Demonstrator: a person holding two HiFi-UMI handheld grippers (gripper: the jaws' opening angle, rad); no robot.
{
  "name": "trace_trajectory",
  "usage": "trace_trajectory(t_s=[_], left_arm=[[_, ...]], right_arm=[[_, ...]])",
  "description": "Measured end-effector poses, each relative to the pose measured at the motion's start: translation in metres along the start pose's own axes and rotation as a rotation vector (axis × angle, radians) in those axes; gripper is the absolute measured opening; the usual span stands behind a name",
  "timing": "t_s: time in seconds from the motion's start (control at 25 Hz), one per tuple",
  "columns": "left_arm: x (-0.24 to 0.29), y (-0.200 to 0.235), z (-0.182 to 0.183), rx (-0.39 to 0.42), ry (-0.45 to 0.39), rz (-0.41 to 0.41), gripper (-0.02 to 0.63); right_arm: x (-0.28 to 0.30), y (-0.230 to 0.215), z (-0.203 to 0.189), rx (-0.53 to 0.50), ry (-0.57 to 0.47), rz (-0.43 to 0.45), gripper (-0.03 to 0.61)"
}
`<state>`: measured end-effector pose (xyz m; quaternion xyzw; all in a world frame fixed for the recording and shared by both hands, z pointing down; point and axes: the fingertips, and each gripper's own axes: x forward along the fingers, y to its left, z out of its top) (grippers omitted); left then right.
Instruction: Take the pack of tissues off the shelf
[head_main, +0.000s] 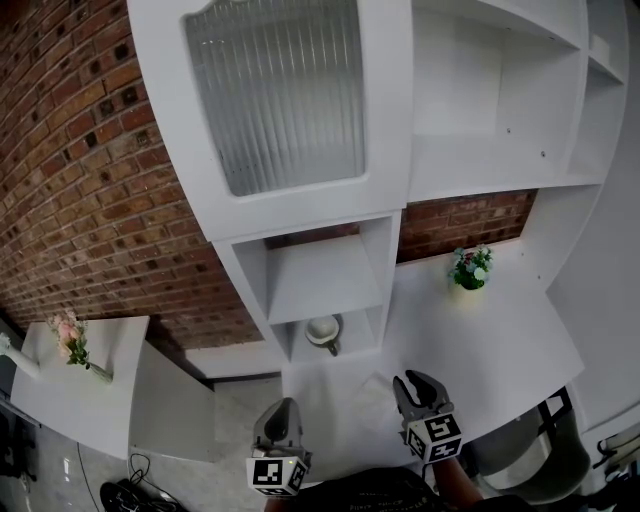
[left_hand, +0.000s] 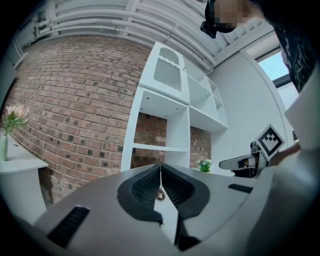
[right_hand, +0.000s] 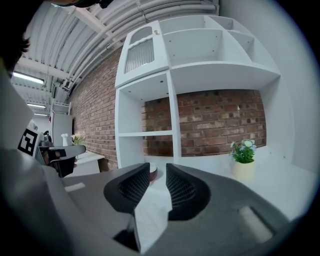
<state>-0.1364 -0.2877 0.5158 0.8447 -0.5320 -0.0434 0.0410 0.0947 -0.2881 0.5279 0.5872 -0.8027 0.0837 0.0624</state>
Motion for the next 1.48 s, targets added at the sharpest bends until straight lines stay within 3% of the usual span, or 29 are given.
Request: trace_trajectory(t_s=[0.28,1.48], left_arm=[[-0.004,-0.003,-0.005,0.022,0.009,-0.007,0.012],[-0.004,-0.007,-0.004,0.025,0.004,-0.022,0.012]], right_arm=[[-0.004,-0.001,0.0,0.005,-0.012,-0.019,0.005],[-0.009,0.002,-0.019,-0.048,0.03,-0.035,0.003]])
